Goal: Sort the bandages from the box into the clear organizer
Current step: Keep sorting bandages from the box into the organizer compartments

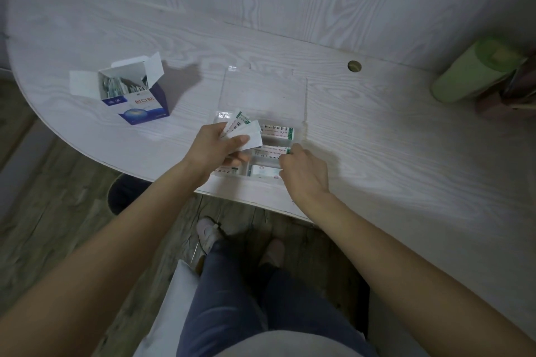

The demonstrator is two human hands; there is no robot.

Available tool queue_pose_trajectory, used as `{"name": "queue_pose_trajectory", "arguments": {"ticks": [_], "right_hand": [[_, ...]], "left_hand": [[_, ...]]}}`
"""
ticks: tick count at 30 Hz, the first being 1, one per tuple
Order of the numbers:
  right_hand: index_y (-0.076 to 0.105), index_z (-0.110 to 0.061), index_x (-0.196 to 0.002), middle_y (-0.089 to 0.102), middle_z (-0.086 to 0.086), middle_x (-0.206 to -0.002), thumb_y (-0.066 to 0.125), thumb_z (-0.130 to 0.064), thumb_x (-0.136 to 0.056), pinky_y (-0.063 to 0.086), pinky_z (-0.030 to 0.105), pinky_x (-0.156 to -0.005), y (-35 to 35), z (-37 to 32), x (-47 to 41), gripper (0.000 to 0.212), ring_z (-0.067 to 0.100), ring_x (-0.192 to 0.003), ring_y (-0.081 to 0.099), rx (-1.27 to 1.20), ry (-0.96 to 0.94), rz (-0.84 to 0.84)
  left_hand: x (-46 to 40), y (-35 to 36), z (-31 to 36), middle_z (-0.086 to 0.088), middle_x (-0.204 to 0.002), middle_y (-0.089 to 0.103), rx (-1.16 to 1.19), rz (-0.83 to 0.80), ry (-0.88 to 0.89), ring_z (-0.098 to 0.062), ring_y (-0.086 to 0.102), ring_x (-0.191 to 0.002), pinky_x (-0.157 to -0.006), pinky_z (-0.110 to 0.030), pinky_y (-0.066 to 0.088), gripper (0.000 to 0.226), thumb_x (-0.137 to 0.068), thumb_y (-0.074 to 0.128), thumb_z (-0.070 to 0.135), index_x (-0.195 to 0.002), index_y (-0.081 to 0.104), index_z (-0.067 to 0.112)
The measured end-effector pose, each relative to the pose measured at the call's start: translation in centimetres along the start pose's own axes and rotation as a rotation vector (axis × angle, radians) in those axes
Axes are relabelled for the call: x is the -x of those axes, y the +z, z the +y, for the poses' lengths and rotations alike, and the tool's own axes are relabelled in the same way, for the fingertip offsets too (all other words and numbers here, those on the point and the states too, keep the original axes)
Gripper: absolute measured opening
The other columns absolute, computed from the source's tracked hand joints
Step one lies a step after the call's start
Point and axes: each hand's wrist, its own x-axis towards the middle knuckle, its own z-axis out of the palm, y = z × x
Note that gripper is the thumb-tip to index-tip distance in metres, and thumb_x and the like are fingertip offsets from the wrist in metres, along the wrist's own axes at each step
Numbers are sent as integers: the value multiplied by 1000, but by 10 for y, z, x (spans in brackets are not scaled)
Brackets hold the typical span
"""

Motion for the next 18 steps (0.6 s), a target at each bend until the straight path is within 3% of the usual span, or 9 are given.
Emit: {"name": "queue_pose_trajectory", "arguments": {"ticks": [4,9,14,18], "right_hand": [[66,-13,-103,60,4,-104,50,-10,-95,27,26,-51,-1,4,-5,18,20,-88,60,-4,8,-41],[66,-14,-103,67,5,-98,46,-23,-98,34,26,-62,-3,3,-8,23,21,-87,62,-57,-29,-110],[68,-14,-100,66,3,-91,45,-19,-97,37,26,-62,-14,6,-8,24,21,-82,62,-161,-38,-179],[68,-20,-114,67,0,-95,48,-16,-96,49,31,-70,-40,15,-8,27,20,-83,63,-462,-76,32]], "left_hand": [[-2,2,1,-10,-77,66,-7,-16,8,-9,66,-56,-48,-17,50,6,-91,60,9,-91,60,14],[-3,5,4,-10,-75,66,-36,-6,5,-6,64,-51,-45,-14,46,4,-92,59,9,-96,59,11],[-3,6,6,-10,-74,65,-54,-12,11,-6,64,-50,-44,-14,46,8,-92,59,8,-100,59,7],[-5,6,7,-9,-72,66,-68,-18,13,-7,64,-49,-44,-15,46,9,-91,60,9,-99,59,8]]}}
